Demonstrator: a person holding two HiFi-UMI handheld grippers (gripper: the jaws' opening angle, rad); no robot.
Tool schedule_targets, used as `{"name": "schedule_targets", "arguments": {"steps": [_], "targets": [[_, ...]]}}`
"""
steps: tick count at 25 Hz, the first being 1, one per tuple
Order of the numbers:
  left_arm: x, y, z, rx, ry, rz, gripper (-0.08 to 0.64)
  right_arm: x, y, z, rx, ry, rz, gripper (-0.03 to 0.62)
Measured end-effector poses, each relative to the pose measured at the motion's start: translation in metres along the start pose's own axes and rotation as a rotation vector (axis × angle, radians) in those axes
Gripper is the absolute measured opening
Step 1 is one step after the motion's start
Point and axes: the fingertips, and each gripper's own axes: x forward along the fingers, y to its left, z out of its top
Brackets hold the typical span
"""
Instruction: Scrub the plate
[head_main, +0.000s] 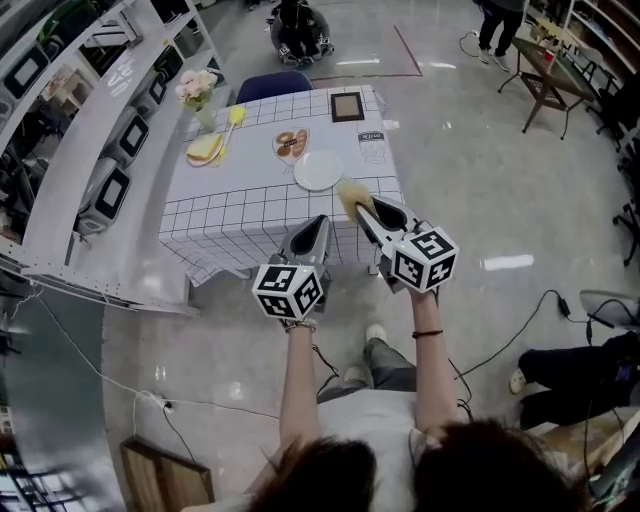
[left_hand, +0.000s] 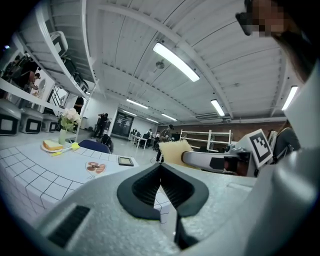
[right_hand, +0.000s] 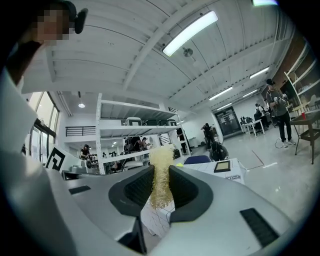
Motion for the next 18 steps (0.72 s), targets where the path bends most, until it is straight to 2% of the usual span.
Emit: {"name": "schedule_targets", "arguments": {"steps": [18], "targets": [[0.058,0.048,0.01,-0.03,-0.005,0.129,0.011,0.075,-0.054,0.008,-0.021,0.09,0.128,0.08]]}}
